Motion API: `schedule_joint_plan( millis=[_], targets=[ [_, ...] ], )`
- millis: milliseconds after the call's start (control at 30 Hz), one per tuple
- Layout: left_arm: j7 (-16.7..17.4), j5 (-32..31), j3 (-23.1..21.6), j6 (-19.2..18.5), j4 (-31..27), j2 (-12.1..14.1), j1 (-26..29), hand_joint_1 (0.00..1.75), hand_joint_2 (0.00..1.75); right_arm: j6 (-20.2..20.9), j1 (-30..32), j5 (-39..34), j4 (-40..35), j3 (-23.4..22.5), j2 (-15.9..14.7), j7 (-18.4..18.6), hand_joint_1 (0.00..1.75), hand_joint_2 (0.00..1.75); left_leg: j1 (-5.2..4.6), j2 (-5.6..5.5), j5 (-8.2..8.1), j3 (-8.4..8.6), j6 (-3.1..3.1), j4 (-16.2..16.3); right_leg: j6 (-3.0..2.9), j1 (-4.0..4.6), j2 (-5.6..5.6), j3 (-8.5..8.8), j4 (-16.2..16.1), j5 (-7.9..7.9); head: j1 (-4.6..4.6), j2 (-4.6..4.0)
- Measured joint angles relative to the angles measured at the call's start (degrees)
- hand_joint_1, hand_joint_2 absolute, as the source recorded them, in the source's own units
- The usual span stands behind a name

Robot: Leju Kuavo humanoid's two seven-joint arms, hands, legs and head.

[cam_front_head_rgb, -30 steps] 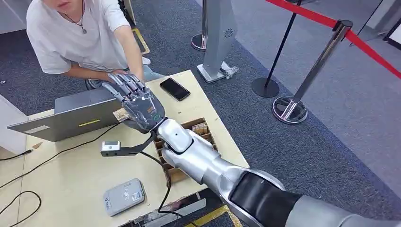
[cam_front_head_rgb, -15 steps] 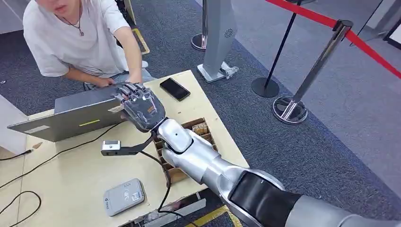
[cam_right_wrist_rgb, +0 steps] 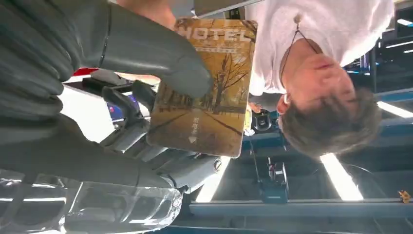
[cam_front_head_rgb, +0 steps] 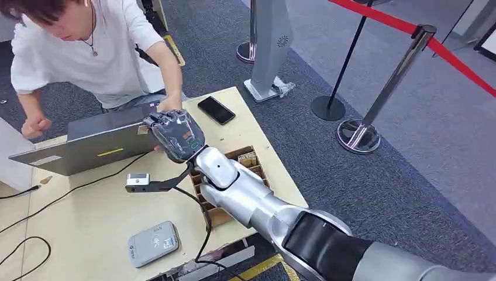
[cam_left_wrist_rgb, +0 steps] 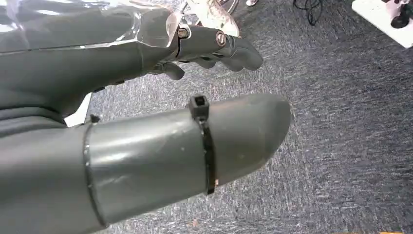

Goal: Pass the card to the sensor for recognition and then transmit it.

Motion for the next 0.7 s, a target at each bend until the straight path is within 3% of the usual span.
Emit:
schedule_joint_plan(
  millis=[167,400,600,700],
  targets=[
    [0.39,0.52,0.0,0.04,0.0,-0.02,0.02,0.0,0.0,1.46,0.13,-0.32,-0.2,0.0,0.17,-0.3,1.75,1.75,0.0,0.0,0.0,0.0,0.0,0.0,0.0,0.0,0.0,0.0,0.0,0.0,0.0,0.0],
    [0.39,0.81,0.02,0.07,0.0,-0.02,0.03,0.0,0.0,10.24,2.52,-12.75,-7.46,-0.07,1.09,-7.37,1.75,1.75,0.0,0.0,0.0,-0.01,0.0,0.0,0.0,0.0,0.0,-0.01,0.0,-0.01,-0.02,0.0],
    [0.26,0.79,0.04,-0.11,0.0,0.0,0.01,0.0,0.0,35.02,5.59,-36.4,-17.74,3.23,1.11,-10.4,1.75,1.75,0.01,0.01,-0.02,-0.02,-0.02,-0.01,0.0,0.0,0.02,-0.03,0.0,-0.02,0.0,0.0],
    [0.26,0.7,0.07,-0.26,0.0,0.0,0.08,0.0,0.0,40.04,6.13,-41.79,-18.34,5.42,1.07,-11.23,1.75,1.75,0.01,0.01,-0.01,-0.01,-0.02,-0.01,0.0,0.0,0.02,-0.03,0.0,-0.02,-0.02,0.0]
  ],
)
